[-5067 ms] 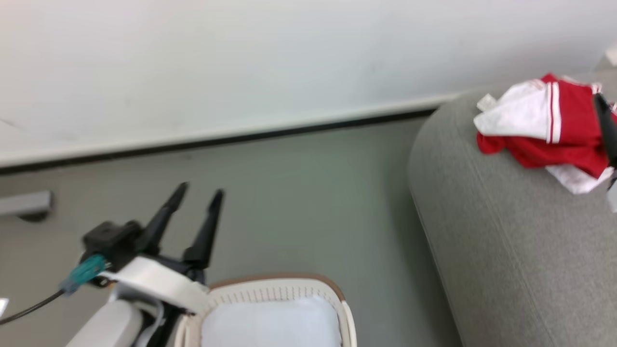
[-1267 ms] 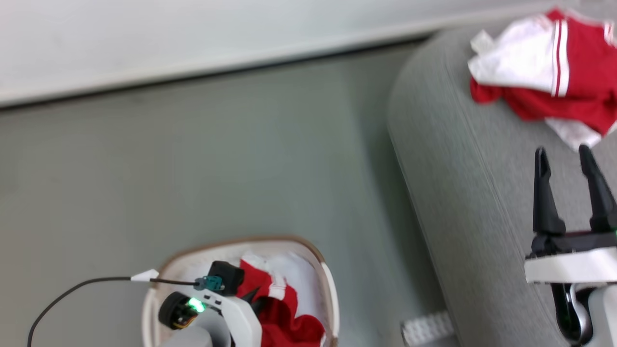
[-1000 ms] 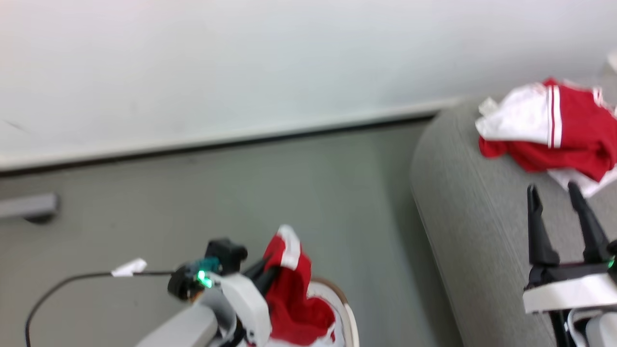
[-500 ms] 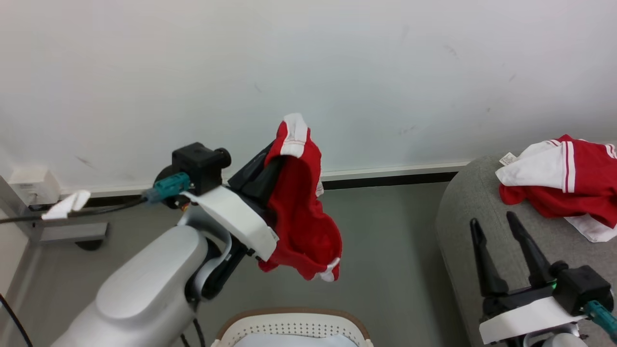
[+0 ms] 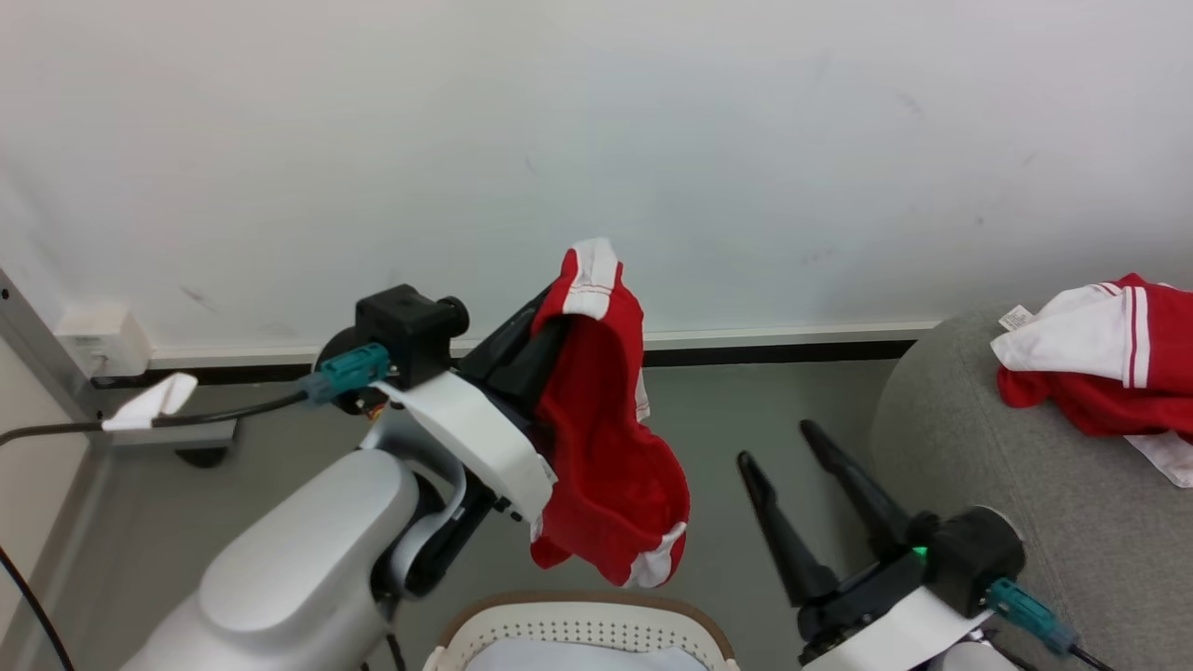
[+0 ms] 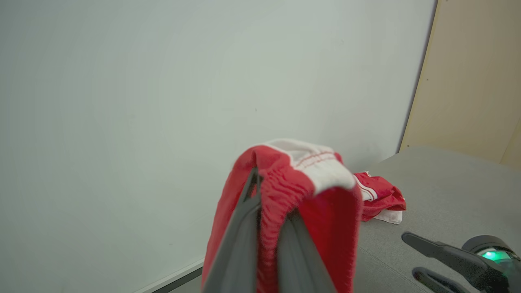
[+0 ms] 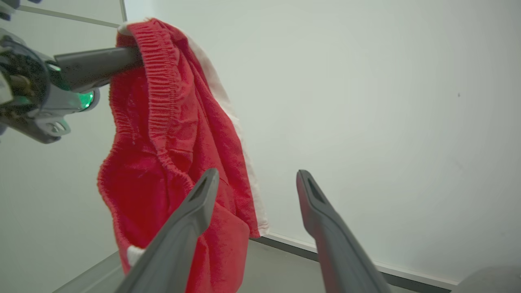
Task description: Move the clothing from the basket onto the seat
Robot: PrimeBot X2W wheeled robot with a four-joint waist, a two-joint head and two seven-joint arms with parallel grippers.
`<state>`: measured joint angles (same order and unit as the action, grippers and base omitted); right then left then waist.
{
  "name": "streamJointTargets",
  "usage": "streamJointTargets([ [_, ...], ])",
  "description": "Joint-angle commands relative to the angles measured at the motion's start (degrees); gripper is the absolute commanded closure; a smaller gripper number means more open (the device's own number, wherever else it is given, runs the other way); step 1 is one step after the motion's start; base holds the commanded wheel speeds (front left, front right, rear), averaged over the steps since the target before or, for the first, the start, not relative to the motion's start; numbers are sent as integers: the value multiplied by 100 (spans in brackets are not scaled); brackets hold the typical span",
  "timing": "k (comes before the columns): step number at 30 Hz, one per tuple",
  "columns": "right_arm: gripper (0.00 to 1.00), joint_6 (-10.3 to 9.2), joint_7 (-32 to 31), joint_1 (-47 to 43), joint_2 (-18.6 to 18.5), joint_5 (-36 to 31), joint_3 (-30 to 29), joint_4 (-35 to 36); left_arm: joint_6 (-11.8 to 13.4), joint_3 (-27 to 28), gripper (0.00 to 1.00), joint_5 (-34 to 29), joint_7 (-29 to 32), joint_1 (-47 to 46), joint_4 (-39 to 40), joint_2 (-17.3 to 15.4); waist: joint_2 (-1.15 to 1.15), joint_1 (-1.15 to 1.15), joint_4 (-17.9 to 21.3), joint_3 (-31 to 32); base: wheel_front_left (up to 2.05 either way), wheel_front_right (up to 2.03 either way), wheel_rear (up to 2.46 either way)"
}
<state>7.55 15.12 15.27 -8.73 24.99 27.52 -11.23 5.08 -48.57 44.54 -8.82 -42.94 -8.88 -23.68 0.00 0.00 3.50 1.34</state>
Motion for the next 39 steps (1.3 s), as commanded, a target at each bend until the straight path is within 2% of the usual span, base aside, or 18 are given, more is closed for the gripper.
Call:
streamJointTargets([
  [1,0,-13,-44,86,-1,83,174,-1,-15,-7,100,41,-7,69,-19,33,0,0,-52,9,0,0,0],
  [5,0,-13,-223,421,15,124,714,-317,-42,-129,100,15,-34,98,-69,174,0,0,-208,40,0,0,0],
  [13,0,-13,-407,1091,416,367,1438,-1713,-204,-452,100,22,39,136,-44,531,0,0,-749,160,0,0,0],
  [21,0,-13,-122,1495,569,548,1616,-2887,-297,-803,100,30,214,257,179,755,0,0,-1321,244,0,0,0],
  [22,53,-13,-86,1519,568,568,1610,-2970,-298,-830,100,37,224,275,206,759,0,0,-1373,247,0,0,0],
  [23,100,-13,-74,1549,573,602,1630,-3024,-285,-840,100,46,239,295,228,750,0,0,-1404,248,0,0,0],
  [31,100,-13,7,1601,578,875,1515,-2997,-152,-785,100,157,221,499,208,558,0,0,-1367,224,0,0,0],
  [38,100,-13,9,1156,414,667,460,-2029,-14,-662,100,204,52,814,139,302,0,0,-1063,128,0,0,0],
  [39,100,-13,9,1101,391,608,285,-1877,-14,-671,87,206,28,857,163,271,0,0,-1003,113,0,0,0],
])
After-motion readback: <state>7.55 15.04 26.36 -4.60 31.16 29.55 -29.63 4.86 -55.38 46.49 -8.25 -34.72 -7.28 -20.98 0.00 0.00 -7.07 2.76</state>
